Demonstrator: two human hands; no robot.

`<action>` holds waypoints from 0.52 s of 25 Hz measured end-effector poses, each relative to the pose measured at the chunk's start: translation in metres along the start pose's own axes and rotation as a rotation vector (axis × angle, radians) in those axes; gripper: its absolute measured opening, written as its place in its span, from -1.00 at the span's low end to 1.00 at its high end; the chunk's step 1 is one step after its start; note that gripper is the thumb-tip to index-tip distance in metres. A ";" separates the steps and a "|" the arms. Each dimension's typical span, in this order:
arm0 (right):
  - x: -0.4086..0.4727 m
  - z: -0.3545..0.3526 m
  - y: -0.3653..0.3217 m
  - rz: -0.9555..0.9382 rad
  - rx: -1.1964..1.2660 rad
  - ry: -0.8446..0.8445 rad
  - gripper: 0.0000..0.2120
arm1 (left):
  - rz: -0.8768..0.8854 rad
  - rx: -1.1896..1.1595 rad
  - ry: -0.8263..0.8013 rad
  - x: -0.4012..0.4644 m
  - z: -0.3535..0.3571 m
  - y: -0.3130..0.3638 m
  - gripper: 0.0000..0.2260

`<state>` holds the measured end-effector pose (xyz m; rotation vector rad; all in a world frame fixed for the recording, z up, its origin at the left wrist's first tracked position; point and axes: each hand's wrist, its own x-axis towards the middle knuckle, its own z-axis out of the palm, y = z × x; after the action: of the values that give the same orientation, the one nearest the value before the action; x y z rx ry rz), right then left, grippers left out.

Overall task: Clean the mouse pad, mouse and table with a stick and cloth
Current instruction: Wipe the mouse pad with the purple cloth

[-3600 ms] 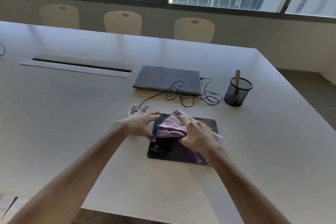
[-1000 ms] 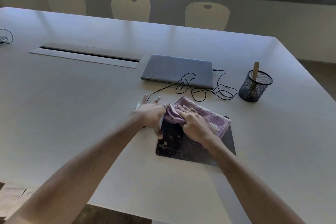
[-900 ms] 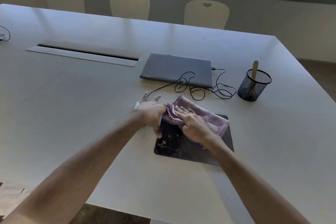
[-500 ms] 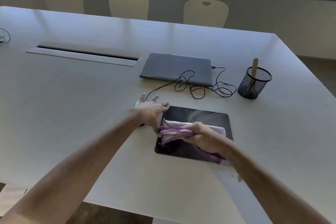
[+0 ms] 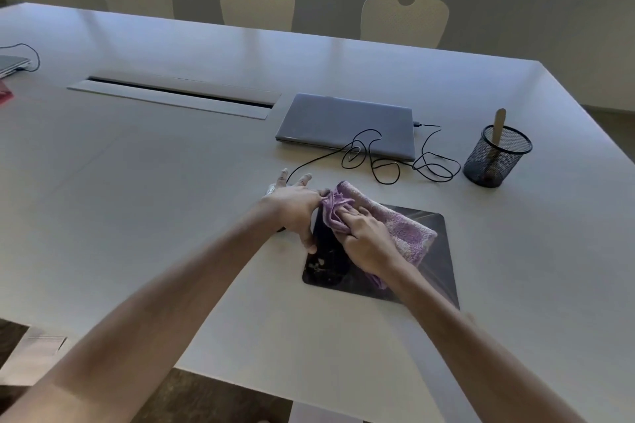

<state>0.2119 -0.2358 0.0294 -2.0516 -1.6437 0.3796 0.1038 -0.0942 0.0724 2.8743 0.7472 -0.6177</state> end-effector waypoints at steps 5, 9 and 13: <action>-0.028 -0.002 -0.001 -0.278 0.040 -0.035 -0.75 | -0.013 0.058 0.004 0.002 0.002 0.001 0.02; -0.034 -0.009 0.000 -0.295 0.129 -0.052 -0.89 | -0.024 0.075 -0.002 0.002 0.001 0.001 0.01; -0.036 -0.024 0.004 -0.045 0.904 -0.078 -0.75 | 0.012 0.029 -0.046 0.002 -0.005 -0.002 -0.01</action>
<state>0.2184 -0.2754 0.0444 -1.3177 -1.2069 0.9813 0.1061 -0.0910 0.0765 2.8781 0.7193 -0.6971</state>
